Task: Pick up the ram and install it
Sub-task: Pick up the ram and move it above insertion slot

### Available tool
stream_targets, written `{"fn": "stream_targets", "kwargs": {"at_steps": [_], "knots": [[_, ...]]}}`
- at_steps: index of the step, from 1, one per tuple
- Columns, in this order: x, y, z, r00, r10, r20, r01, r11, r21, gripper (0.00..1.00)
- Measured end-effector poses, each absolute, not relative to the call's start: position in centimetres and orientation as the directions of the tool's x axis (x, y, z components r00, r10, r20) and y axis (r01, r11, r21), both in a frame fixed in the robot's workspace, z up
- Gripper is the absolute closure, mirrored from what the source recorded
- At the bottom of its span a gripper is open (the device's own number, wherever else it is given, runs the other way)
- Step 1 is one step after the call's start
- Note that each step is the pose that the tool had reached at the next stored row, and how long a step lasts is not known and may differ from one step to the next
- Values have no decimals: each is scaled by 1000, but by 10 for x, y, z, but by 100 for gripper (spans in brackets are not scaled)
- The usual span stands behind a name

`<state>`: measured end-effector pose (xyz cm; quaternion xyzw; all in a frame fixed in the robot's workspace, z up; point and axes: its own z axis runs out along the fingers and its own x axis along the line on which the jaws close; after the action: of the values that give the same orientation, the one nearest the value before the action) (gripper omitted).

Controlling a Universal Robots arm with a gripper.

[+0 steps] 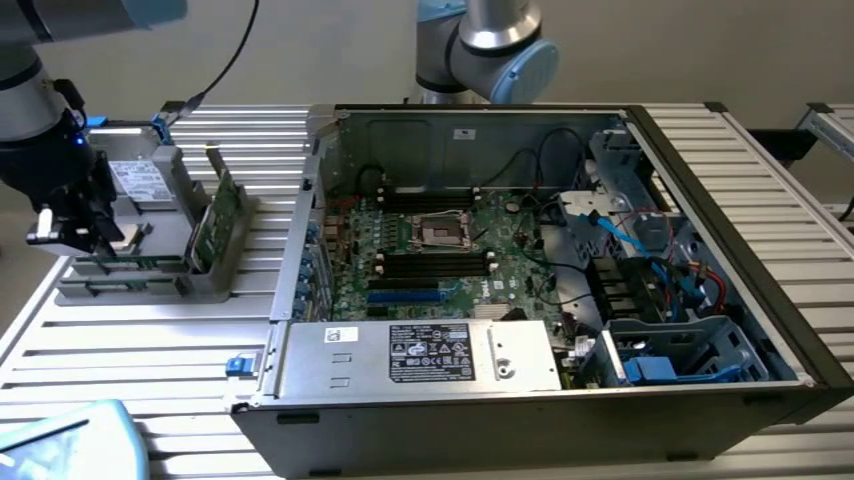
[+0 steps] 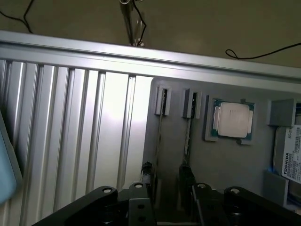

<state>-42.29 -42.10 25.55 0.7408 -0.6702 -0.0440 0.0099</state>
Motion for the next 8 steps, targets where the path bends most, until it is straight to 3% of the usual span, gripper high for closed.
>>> {"fn": "stream_targets", "kwargs": {"at_steps": [8], "knots": [[-425,-421,241,108,-993,-52,-991,-112,74,63]]}}
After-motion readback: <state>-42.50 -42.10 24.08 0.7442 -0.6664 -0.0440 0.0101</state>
